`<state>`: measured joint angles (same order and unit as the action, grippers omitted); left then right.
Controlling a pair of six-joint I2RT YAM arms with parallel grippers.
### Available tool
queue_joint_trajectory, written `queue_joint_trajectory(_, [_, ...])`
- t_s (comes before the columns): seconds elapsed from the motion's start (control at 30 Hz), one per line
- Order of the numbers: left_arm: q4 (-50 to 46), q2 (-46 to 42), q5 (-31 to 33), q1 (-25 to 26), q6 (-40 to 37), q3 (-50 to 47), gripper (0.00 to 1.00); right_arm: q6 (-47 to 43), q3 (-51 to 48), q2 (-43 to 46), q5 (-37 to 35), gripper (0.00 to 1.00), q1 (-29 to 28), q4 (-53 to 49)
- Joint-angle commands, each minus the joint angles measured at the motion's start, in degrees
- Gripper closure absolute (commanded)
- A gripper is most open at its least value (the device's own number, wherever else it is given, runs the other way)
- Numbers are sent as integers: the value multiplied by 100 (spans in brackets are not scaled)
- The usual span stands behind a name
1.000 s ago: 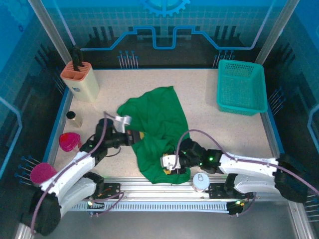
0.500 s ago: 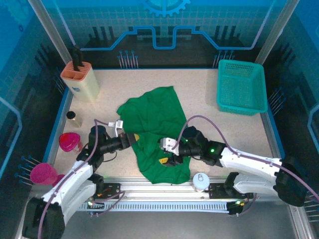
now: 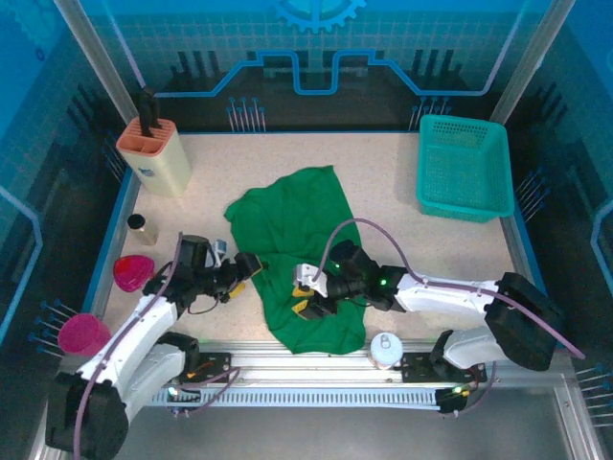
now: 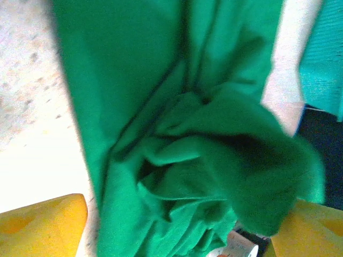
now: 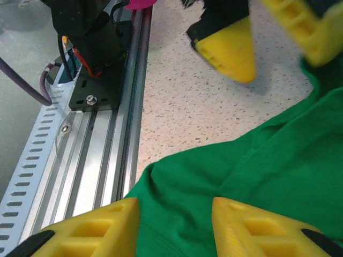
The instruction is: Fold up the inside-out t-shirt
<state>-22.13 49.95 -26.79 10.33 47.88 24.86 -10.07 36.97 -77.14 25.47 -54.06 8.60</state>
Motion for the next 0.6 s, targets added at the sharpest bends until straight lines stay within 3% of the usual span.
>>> queue_joint_trajectory(0.0, [-603,180,-135,-31,-317,681,14,-184,-13,298,13,57,54,-85])
queue_joint_trajectory(0.07, [-955,334,-80,-31,-637,1120,15,-372,18,471,-111,57,71,-384])
queue_joint_trajectory(0.23, [-1266,636,-258,-31,-982,1409,31,-672,-74,941,-319,55,196,-801])
queue_joint_trajectory(0.43, [-1319,990,118,-30,-1115,1405,26,-815,-57,1101,-473,54,339,-858])
queue_joint_trajectory(0.57, [-1576,1319,907,-26,-1336,1692,24,-1016,131,932,-377,54,344,-957])
